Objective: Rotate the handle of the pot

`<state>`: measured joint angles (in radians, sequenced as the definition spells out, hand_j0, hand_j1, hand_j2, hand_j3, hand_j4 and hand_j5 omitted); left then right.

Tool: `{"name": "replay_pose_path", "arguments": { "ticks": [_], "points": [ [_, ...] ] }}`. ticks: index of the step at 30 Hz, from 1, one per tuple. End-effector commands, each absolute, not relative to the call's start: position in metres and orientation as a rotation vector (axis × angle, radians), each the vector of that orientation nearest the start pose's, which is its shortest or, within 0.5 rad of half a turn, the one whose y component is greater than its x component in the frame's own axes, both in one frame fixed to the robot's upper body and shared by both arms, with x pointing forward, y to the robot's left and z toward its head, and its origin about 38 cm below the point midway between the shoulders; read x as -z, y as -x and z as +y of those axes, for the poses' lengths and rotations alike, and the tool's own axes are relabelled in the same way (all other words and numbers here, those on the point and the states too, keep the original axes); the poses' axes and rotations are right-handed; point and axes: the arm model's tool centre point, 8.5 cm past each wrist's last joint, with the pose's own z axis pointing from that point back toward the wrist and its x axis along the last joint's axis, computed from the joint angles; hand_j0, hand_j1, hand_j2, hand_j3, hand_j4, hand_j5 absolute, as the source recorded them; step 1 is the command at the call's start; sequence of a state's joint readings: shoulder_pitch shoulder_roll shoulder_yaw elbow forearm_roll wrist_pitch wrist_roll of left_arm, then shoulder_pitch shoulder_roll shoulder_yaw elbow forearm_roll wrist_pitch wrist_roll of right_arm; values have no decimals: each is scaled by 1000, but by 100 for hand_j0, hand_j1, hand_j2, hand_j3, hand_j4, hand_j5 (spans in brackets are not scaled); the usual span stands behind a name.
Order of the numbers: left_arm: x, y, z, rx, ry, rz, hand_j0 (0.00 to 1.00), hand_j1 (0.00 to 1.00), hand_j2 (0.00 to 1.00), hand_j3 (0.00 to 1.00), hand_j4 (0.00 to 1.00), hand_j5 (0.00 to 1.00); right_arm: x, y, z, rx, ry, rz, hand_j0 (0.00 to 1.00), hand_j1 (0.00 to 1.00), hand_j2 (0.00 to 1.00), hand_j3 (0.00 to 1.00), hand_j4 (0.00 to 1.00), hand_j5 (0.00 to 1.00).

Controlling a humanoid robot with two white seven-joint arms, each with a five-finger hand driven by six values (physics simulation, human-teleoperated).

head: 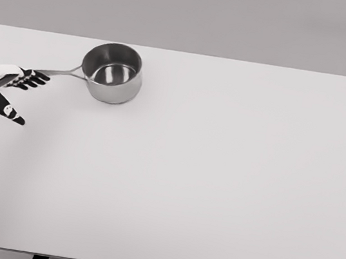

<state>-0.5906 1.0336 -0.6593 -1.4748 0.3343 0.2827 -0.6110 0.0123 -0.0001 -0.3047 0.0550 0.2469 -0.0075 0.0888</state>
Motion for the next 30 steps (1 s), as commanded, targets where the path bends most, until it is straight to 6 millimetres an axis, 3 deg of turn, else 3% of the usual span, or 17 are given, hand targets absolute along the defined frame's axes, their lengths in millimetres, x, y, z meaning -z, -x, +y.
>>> {"name": "replay_pose_path", "arguments": {
  "ticks": [1,23,30],
  "points": [
    [-196,-425,417,1071,-118,-917,100,100,100,100,100,100,261,25,-258,62,-16,53,100,100,100,100,100,100],
    [-206,-449,420,1059,-192,-951,100,100,100,100,100,100,261,25,-258,63,-16,52,100,100,100,100,100,100],
    [-204,-446,417,1070,-184,-949,100,100,100,100,100,100,261,25,-258,62,-16,53,100,100,100,100,100,100]
  ]
}}
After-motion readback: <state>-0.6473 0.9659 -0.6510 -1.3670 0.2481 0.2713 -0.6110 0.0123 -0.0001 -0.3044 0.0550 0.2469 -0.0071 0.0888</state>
